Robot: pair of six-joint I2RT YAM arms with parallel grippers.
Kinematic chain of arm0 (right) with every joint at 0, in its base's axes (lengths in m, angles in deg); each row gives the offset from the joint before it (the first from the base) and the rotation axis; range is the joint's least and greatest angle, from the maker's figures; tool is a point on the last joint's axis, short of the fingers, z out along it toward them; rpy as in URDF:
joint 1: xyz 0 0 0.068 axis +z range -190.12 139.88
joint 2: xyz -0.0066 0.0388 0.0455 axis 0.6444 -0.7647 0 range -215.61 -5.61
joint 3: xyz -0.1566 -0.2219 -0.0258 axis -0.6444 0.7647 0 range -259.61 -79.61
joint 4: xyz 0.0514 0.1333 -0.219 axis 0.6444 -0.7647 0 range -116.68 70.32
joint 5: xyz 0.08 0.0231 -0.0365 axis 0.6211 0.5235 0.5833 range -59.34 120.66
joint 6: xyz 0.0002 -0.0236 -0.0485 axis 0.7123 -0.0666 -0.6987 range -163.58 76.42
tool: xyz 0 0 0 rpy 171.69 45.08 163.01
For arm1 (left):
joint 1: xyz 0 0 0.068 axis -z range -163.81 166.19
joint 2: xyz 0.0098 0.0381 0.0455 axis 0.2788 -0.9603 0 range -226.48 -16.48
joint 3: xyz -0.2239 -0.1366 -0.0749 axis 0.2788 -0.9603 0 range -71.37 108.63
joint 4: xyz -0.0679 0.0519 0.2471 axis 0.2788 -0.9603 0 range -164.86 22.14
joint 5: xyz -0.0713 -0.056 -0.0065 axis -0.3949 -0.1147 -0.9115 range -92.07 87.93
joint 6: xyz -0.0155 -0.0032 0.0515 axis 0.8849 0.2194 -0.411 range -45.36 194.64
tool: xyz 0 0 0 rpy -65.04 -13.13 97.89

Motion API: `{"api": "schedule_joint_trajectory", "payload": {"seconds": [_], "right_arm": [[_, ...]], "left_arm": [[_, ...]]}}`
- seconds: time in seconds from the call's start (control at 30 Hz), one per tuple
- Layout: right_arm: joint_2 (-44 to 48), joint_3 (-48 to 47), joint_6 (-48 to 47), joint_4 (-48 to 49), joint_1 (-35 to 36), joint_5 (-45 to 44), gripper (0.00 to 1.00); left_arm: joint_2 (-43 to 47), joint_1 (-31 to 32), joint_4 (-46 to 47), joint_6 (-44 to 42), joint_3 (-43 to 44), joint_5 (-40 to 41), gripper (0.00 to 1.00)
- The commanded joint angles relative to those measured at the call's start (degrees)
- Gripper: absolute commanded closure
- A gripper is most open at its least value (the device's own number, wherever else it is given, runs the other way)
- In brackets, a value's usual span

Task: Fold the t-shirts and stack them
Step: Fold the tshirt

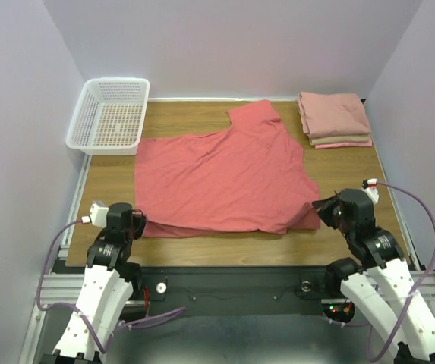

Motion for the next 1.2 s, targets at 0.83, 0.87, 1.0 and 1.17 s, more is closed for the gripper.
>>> {"api": "schedule_joint_trajectory", "payload": {"seconds": [0.83, 0.87, 1.0, 1.17], "right_arm": [[-44.81, -18.0, -14.69, 32.76, -0.13, -9.89, 1.0], [-45.78, -18.53, -14.87, 33.11, -0.22, -9.89, 1.0], [-50.7, -20.47, -15.3, 34.43, -0.75, -10.16, 1.0], [-58.08, -24.59, -16.36, 35.67, -1.28, -9.45, 1.0]], "left_arm": [[-25.25, -0.08, 9.13, -0.11, 11.83, 13.47, 1.0], [-26.04, -0.08, 9.65, -0.11, 11.83, 13.21, 1.0], [-30.43, -0.25, 12.11, -1.34, 12.36, 13.82, 1.0], [-38.41, -1.75, 15.54, -3.27, 14.37, 12.69, 1.0]]}}
